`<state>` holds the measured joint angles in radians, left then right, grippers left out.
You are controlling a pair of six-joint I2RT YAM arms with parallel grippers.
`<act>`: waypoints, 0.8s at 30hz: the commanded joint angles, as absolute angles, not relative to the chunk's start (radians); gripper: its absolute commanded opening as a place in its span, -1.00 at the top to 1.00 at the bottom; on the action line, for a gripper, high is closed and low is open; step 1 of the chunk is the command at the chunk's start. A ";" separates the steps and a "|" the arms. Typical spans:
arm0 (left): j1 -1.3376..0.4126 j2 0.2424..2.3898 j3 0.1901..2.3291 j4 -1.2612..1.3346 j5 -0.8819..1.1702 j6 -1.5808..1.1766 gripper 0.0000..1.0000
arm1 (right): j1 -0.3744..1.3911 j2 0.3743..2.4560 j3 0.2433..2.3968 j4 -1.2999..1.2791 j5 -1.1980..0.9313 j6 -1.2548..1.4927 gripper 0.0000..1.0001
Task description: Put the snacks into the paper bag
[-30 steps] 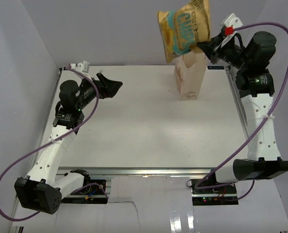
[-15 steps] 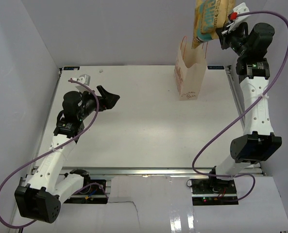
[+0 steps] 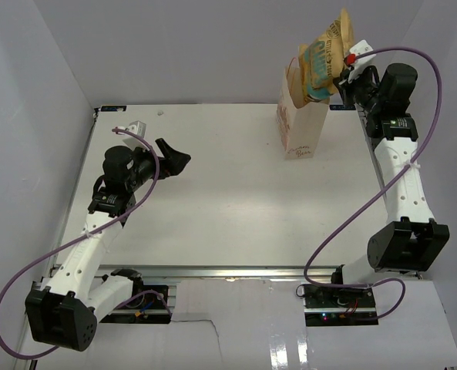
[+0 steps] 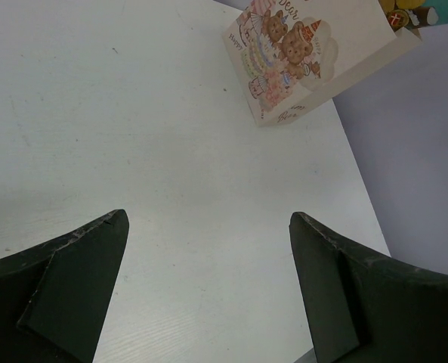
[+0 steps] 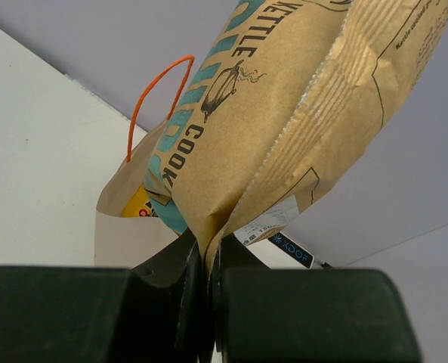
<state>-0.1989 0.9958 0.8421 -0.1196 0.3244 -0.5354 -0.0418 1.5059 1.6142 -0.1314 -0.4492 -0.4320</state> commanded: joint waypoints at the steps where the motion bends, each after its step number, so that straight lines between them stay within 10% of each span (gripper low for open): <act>1: -0.193 0.991 0.839 -0.098 0.333 -0.537 -0.96 | -0.040 1.433 1.612 -0.012 -0.477 -0.480 0.84; 13: -0.195 0.973 0.824 -0.103 0.333 -0.543 -0.96 | -0.040 1.460 1.612 -0.017 -0.476 -0.511 0.48; 20: -0.195 0.969 0.830 -0.107 0.333 -0.541 -0.96 | -0.040 1.451 1.638 -0.012 -0.443 -0.482 -0.69; 24: -0.193 0.976 0.845 -0.115 0.331 -0.535 -0.96 | -0.040 1.447 1.718 -0.120 -0.443 -0.413 -0.89</act>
<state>-0.1989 0.9966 0.8284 -0.1196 0.3256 -0.5419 -0.0391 1.4742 1.6253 -0.0879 -0.4538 -0.4698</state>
